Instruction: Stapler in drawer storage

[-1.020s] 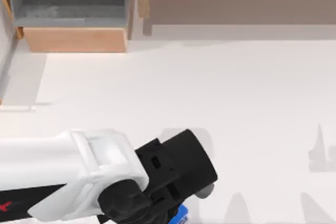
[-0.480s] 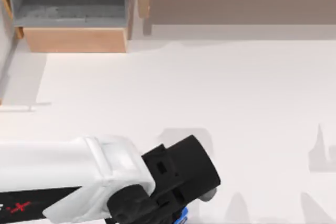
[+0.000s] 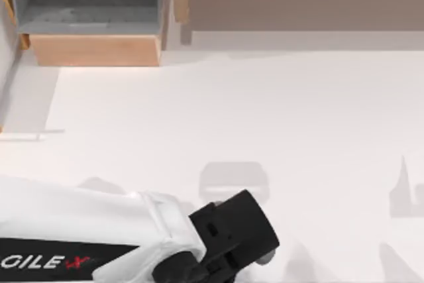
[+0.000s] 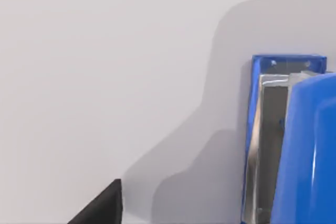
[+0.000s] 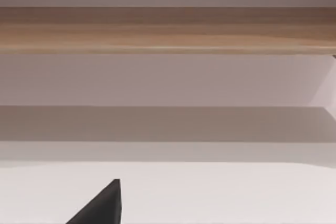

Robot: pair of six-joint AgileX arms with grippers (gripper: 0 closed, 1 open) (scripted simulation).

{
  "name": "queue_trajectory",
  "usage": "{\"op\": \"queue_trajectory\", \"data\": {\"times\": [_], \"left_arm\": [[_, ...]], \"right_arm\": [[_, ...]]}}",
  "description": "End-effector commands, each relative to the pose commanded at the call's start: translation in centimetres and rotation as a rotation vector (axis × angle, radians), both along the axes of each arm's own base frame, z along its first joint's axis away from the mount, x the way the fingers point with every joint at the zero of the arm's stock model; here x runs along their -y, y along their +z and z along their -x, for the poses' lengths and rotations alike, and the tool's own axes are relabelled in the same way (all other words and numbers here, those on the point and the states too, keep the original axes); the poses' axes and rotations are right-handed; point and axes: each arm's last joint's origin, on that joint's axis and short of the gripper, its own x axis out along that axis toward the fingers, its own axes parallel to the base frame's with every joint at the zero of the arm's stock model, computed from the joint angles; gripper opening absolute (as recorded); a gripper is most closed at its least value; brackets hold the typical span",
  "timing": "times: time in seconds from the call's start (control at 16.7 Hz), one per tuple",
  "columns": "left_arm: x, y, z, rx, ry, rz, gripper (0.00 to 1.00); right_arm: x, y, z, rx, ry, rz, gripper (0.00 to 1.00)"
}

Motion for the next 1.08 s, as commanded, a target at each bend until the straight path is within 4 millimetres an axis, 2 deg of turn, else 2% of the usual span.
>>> {"op": "queue_trajectory", "data": {"times": [0.12, 0.9, 1.08], "left_arm": [[0.0, 0.0, 0.0, 0.0, 0.0, 0.0, 1.0], [0.0, 0.0, 0.0, 0.0, 0.0, 0.0, 0.02], [0.0, 0.0, 0.0, 0.0, 0.0, 0.0, 0.0]], "right_arm": [[0.0, 0.0, 0.0, 0.0, 0.0, 0.0, 1.0], [0.0, 0.0, 0.0, 0.0, 0.0, 0.0, 1.0], [0.0, 0.0, 0.0, 0.0, 0.0, 0.0, 1.0]]}}
